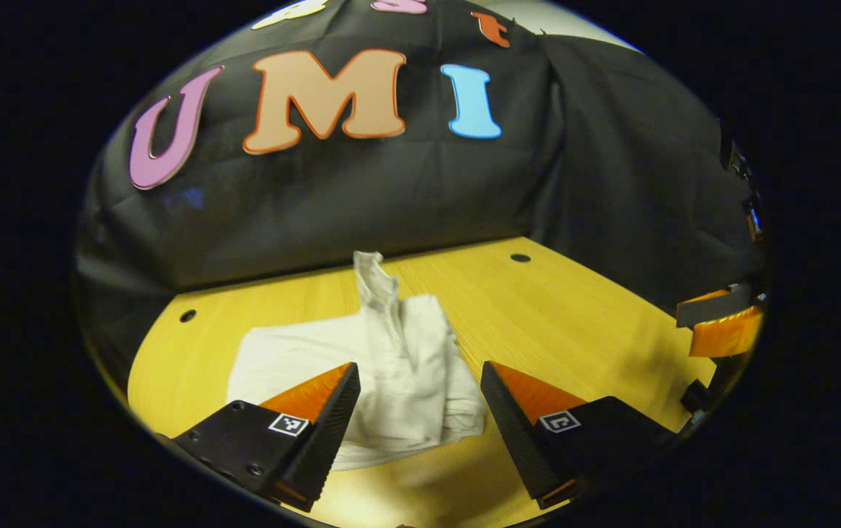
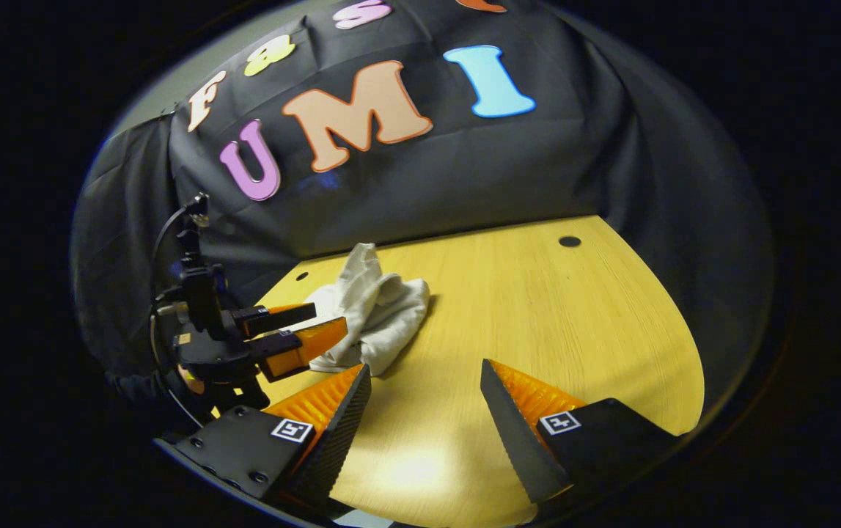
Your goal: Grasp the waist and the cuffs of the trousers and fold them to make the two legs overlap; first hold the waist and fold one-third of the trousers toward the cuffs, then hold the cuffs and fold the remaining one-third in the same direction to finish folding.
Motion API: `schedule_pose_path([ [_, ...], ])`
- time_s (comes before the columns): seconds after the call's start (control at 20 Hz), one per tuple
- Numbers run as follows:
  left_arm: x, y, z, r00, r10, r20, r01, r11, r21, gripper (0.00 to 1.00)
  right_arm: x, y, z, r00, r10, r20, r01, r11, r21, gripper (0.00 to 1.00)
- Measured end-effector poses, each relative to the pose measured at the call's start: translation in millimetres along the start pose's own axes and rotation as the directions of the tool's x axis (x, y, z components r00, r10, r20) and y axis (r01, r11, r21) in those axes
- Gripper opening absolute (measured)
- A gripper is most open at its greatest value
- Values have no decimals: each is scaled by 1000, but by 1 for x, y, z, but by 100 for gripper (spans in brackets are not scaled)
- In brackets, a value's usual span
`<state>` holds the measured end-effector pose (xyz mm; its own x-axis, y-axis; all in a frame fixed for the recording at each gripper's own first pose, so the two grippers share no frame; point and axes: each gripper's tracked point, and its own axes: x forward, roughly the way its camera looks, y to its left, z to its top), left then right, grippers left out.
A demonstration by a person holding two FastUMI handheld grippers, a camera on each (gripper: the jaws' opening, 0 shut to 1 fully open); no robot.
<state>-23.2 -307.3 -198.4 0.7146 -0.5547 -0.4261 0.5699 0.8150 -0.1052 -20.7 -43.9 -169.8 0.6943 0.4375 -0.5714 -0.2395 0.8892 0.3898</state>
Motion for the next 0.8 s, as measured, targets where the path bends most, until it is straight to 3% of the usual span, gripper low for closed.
schedule_pose_path([
  [0.3, -84, 76, 74, 970, 152, 188, -139, 987, -85, 96, 16, 72, 68, 979, 29, 201, -16, 997, -70, 96],
  [0.5, -140, 129, 95, 932, 238, 274, -206, 969, -139, 95, 22, 110, 117, 940, 8, 341, 7, 999, -43, 96],
  [0.7, -168, 166, 117, 883, 304, 358, -279, 953, -121, 95, 20, 129, 146, 896, -32, 443, 64, 996, -57, 96],
  [0.8, -173, 173, 122, 872, 311, 379, -291, 950, -109, 95, 20, 137, 153, 884, -46, 465, 88, 994, -69, 96],
])
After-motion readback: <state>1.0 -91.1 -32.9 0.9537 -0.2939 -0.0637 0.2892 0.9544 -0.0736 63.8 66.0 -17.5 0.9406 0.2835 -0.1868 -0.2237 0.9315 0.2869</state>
